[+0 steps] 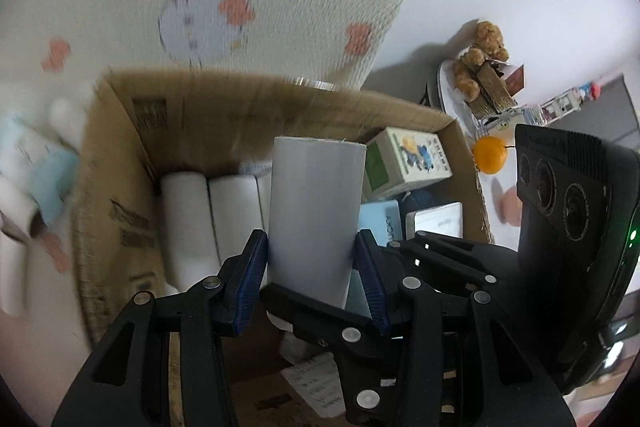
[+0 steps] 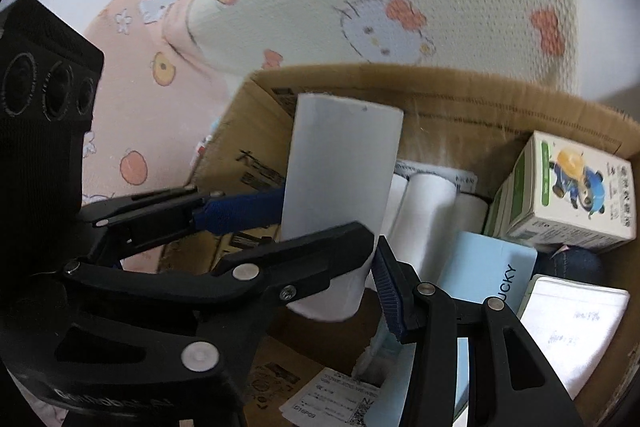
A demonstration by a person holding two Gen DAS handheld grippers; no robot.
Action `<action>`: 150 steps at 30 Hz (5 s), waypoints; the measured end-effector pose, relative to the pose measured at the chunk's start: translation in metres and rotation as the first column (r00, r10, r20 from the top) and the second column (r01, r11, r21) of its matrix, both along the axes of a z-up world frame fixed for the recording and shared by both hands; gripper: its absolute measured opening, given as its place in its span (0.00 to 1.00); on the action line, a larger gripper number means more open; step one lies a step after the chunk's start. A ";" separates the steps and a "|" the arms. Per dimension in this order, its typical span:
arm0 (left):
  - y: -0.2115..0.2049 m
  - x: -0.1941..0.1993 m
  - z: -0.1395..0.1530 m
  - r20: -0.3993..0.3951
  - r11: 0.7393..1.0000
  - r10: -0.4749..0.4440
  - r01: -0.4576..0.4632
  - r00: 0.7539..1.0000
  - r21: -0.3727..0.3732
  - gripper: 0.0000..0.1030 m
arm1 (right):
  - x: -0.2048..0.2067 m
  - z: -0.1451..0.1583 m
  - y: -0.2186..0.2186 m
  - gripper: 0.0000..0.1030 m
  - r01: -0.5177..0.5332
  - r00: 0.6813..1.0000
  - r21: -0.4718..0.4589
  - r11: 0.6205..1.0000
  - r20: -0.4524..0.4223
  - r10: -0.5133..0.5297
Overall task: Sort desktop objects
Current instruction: 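Lift the held tube with the left tool and carry it over the box, then lower the tube into the box beside the other tubes and open the left tool, then withdraw the open left tool from the box toward the tubes on the blanket, then close the left tool on an upright white cardboard tube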
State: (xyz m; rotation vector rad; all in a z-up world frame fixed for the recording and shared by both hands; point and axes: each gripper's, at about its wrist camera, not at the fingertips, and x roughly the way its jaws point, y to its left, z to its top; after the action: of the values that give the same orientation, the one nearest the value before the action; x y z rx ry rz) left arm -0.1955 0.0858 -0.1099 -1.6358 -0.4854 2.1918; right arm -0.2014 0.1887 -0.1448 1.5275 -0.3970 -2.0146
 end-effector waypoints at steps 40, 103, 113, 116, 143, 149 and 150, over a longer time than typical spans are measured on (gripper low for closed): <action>-0.014 -0.010 -0.032 0.102 0.995 0.096 -0.095 0.990 -0.016 0.44 | 0.004 -0.030 0.004 0.44 -0.018 0.998 0.096 0.995 0.057 0.013; -0.221 0.070 -0.137 -0.141 0.935 0.304 -0.266 0.942 0.234 0.52 | -0.035 0.048 -0.256 0.44 -0.473 0.880 0.337 0.814 0.140 0.453; -0.205 0.060 -0.176 -0.017 0.891 0.302 -0.276 0.953 0.361 0.52 | -0.053 -0.016 -0.285 0.44 -0.519 0.852 0.416 0.747 0.318 0.415; -0.200 0.055 -0.189 0.066 0.863 0.281 -0.283 0.957 0.418 0.54 | -0.061 -0.036 -0.285 0.44 -0.509 0.849 0.408 0.758 0.386 0.362; -0.184 0.048 -0.196 0.143 0.794 0.327 -0.354 0.934 0.494 0.55 | -0.090 -0.114 -0.285 0.44 -0.460 0.851 0.532 0.711 0.494 0.181; -0.175 0.047 -0.189 0.109 0.840 0.315 -0.330 0.943 0.431 0.48 | -0.083 -0.115 -0.282 0.45 -0.464 0.838 0.511 0.723 0.518 0.171; -0.174 0.047 -0.188 0.101 0.845 0.310 -0.322 0.945 0.426 0.48 | -0.083 -0.114 -0.282 0.45 -0.463 0.836 0.501 0.731 0.521 0.172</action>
State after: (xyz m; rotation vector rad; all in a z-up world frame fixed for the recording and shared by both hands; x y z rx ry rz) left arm -0.1488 -0.0886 -0.2983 -1.4134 -1.2394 2.0649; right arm -0.2844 -0.0930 -0.2589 2.2818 0.4082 -1.5553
